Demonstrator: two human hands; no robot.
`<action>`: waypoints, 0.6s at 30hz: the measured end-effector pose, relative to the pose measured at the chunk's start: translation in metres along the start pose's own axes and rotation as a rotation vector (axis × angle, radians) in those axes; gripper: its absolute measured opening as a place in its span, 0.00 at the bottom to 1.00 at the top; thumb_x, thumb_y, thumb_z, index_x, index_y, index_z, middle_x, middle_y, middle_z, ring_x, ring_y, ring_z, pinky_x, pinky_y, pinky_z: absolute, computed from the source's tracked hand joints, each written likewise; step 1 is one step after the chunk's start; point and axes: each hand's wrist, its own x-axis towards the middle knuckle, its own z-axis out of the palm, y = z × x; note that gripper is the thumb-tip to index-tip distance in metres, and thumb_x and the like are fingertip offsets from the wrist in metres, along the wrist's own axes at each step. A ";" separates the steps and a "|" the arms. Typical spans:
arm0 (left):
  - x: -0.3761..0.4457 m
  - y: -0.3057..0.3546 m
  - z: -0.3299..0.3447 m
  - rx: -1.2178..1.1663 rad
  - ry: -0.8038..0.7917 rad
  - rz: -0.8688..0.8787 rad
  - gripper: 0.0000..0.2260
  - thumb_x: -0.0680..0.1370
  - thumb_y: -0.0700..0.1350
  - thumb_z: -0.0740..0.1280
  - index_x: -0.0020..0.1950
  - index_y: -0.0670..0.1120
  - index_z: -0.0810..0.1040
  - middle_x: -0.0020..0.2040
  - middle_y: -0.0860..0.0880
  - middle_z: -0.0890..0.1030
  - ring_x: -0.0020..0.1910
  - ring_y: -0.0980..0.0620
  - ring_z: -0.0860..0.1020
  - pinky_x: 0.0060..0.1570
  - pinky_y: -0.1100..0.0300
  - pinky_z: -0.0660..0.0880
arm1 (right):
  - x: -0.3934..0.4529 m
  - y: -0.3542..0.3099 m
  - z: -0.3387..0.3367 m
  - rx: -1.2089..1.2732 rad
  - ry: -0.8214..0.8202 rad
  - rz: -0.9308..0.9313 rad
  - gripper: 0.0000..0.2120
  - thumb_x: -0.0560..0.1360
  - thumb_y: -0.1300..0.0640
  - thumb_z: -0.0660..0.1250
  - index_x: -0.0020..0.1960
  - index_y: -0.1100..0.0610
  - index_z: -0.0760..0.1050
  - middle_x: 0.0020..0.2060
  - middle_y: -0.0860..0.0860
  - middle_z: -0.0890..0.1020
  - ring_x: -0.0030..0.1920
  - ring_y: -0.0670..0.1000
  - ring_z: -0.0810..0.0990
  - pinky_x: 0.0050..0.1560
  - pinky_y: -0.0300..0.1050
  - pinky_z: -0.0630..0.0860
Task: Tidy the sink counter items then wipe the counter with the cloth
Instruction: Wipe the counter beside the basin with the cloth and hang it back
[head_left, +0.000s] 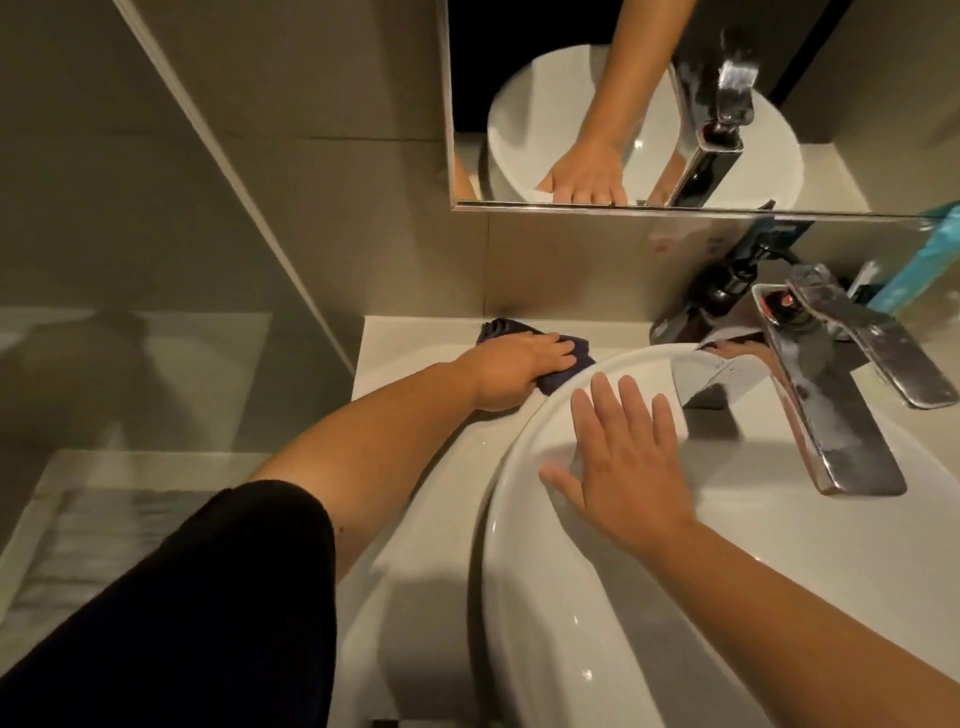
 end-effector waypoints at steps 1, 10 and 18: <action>-0.013 0.002 0.004 -0.013 0.018 -0.012 0.24 0.79 0.38 0.61 0.75 0.50 0.63 0.76 0.50 0.63 0.75 0.50 0.58 0.72 0.56 0.51 | -0.001 0.000 -0.001 0.004 0.000 0.000 0.39 0.74 0.31 0.49 0.74 0.58 0.60 0.74 0.61 0.65 0.74 0.65 0.60 0.72 0.67 0.52; -0.172 0.052 0.045 -0.088 0.115 -0.192 0.27 0.74 0.34 0.62 0.73 0.46 0.67 0.74 0.49 0.67 0.74 0.48 0.61 0.73 0.52 0.55 | -0.004 0.000 -0.008 0.033 -0.041 -0.018 0.40 0.76 0.33 0.49 0.77 0.58 0.52 0.78 0.59 0.53 0.77 0.64 0.50 0.73 0.64 0.47; -0.256 0.134 0.081 -0.092 0.169 -0.260 0.23 0.71 0.33 0.63 0.65 0.43 0.74 0.67 0.45 0.74 0.64 0.43 0.71 0.66 0.49 0.65 | -0.007 0.002 -0.018 0.079 -0.128 -0.046 0.44 0.74 0.30 0.49 0.78 0.58 0.43 0.78 0.58 0.45 0.77 0.62 0.44 0.74 0.64 0.43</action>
